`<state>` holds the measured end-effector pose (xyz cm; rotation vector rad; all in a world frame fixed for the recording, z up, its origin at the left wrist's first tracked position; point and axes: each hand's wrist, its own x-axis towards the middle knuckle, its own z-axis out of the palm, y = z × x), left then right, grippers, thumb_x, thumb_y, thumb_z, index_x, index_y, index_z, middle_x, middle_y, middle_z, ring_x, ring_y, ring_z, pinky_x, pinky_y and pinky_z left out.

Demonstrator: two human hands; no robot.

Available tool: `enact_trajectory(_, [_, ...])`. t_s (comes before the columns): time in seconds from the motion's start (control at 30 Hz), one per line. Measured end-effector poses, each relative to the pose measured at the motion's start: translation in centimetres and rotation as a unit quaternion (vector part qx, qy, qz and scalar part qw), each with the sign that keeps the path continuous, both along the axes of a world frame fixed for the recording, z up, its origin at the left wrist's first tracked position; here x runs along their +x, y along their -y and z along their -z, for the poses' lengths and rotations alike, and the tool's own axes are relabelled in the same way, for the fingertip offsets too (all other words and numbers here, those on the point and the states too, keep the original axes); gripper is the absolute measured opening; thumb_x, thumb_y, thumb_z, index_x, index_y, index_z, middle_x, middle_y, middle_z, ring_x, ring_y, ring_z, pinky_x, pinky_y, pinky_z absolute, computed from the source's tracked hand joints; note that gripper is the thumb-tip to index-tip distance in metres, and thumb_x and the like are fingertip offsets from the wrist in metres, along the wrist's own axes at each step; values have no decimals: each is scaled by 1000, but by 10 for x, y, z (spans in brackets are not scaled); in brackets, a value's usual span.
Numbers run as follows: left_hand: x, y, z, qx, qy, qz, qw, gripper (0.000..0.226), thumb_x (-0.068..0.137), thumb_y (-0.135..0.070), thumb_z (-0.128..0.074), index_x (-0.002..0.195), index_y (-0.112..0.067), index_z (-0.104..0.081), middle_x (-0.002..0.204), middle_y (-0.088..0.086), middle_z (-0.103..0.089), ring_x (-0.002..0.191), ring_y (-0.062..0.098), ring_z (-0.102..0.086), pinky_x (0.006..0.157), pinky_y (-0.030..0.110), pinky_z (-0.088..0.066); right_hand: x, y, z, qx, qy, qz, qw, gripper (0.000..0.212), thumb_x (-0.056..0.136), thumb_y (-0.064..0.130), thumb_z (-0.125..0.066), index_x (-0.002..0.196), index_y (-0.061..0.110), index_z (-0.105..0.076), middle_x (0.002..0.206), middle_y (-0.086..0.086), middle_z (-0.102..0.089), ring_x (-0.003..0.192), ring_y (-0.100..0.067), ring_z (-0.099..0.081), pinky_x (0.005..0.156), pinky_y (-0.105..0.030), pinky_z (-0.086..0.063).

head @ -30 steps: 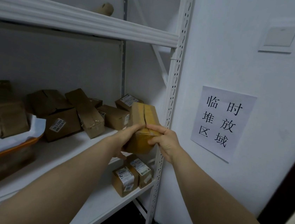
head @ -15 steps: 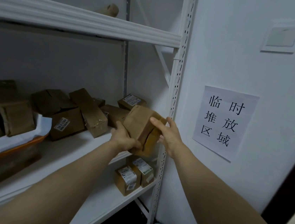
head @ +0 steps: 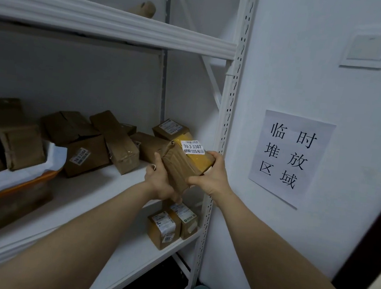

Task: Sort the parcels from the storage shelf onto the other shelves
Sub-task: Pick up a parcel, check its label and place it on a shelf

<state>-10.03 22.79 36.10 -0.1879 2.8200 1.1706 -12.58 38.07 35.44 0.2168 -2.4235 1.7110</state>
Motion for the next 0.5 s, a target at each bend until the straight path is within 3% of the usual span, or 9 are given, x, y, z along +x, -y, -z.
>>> enact_trajectory(0.27, [-5, 1, 3, 13, -4, -6, 1000, 138, 68, -15, -85, 145, -22, 30, 156, 19, 5, 144, 38, -11, 117, 45, -21, -3, -1, 0, 25, 8, 3, 1000, 96, 60, 9, -88, 134, 24, -28, 132, -1, -38, 120, -19, -41, 95, -31, -45])
enact_trajectory(0.37, [-7, 5, 4, 47, -2, -15, 999, 136, 69, -13, -84, 146, -22, 27, 154, 16, 3, 143, 36, -14, 116, 42, -22, -5, -1, 2, -90, 86, 19, 992, 89, 57, 15, -88, 130, 19, -38, 122, -4, -53, 110, -21, -55, 93, -38, -52])
enact_trajectory(0.5, [-10, 12, 2, 55, -10, -11, 998, 140, 64, -14, -87, 147, -18, 27, 153, 14, -2, 142, 35, -14, 116, 39, -19, -2, -6, 4, -232, 203, 51, 950, 67, 71, 39, -78, 126, 15, -47, 112, -9, -62, 102, -26, -61, 90, -45, -52])
